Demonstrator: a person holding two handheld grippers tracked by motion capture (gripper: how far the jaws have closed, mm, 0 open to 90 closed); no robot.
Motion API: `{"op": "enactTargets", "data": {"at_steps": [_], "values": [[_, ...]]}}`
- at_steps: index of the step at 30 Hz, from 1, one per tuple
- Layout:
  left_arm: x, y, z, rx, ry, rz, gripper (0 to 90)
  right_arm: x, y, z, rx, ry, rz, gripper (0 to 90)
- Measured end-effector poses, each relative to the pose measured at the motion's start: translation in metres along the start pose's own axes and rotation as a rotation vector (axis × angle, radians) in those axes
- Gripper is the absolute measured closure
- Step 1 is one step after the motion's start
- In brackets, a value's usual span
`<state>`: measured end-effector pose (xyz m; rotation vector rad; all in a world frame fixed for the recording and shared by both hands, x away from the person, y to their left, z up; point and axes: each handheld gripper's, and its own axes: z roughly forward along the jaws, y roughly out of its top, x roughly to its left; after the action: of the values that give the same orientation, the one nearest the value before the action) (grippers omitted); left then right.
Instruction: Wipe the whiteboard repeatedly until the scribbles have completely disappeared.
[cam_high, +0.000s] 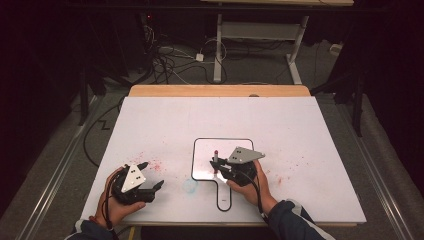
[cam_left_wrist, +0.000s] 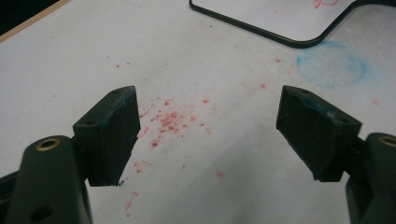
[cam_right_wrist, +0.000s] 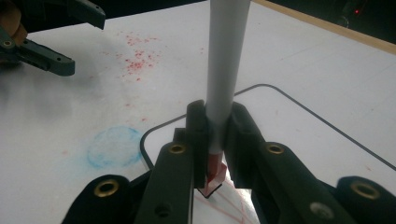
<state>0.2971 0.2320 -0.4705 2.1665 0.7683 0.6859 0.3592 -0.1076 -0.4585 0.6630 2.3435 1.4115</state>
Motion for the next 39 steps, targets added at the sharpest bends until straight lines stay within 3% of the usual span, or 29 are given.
{"op": "enactTargets", "data": {"at_steps": [7,13,27,29,34,39], "values": [[-0.001,-0.001,-0.002,0.011,-0.010,-0.013,20.8,0.004,-0.002,0.008,0.040,0.007,-0.015,82.0],[-0.003,0.000,-0.001,0.013,-0.024,0.000,20.8,-0.001,-0.005,0.005,0.034,-0.005,-0.001,82.0],[-0.005,0.001,-0.002,0.015,-0.030,0.006,20.8,-0.012,-0.011,-0.016,0.075,-0.032,-0.025,82.0],[-0.005,0.001,-0.002,0.016,-0.032,0.009,20.8,-0.015,-0.012,-0.020,0.080,-0.062,-0.029,82.1],[-0.006,0.001,-0.002,0.016,-0.038,0.014,20.8,-0.026,-0.017,-0.030,0.090,-0.101,-0.015,82.1],[-0.007,0.002,0.000,0.023,-0.042,0.017,20.8,-0.027,-0.019,-0.032,0.073,-0.083,0.012,82.1]]}}
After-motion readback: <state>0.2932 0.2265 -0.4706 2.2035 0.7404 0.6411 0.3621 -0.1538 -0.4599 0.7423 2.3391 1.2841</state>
